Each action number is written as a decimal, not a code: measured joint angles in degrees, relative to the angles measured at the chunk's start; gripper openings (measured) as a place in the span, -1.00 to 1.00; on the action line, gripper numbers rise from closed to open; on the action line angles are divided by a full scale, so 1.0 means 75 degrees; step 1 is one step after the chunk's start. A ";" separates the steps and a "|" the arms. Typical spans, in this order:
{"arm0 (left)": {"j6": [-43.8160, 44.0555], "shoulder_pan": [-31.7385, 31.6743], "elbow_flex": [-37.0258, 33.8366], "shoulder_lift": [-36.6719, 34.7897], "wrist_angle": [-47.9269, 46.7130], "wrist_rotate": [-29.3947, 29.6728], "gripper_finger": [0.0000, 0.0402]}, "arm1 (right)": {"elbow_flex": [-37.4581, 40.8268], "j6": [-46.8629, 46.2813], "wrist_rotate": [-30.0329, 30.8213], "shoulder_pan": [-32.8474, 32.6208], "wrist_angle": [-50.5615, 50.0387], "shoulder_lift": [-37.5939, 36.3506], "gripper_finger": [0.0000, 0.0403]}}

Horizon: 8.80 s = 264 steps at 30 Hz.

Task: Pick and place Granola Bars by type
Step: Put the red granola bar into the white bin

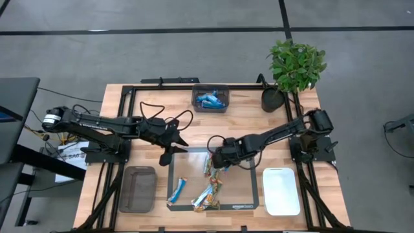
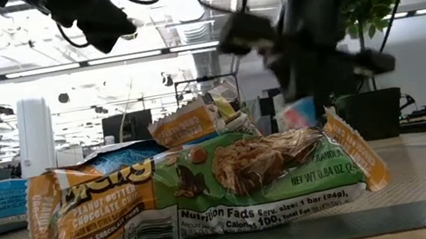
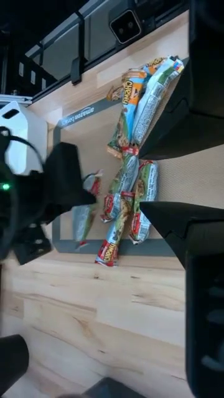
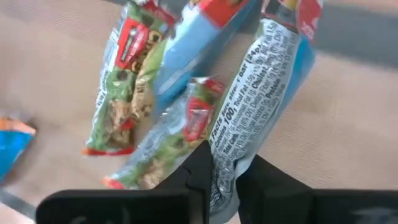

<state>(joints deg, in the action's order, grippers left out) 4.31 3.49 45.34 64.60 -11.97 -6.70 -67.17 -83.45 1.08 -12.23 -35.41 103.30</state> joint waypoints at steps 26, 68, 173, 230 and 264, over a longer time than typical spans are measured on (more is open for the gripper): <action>0.0634 0.0005 0.0290 0.0553 0.1652 0.0451 -0.45 | -0.0202 0.3401 -0.1718 -0.2823 -0.5404 -0.5403 -0.82; 0.1068 0.0571 0.3748 0.2903 -0.1658 0.0112 -0.46 | 0.0235 0.3255 -0.0441 -0.3682 -0.4066 -0.3522 -0.12; 0.0639 0.0437 0.2355 0.0402 -0.2056 0.0940 -0.46 | -0.4288 0.5144 -0.1657 0.0313 -0.5780 -0.0486 -0.93; 0.2117 0.0475 0.2361 0.0853 -0.2146 0.1951 -0.46 | -0.0508 0.1028 -0.0629 -0.1163 -0.2103 -0.2377 -0.31; 0.2681 0.0070 0.2355 0.0571 -0.4943 0.2889 -0.46 | -0.0552 0.1839 -0.1270 0.1788 0.1920 0.1295 0.06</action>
<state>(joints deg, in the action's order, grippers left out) 24.42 4.01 63.00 68.88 -49.04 14.97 -71.31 -69.65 -8.44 1.18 -21.01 113.01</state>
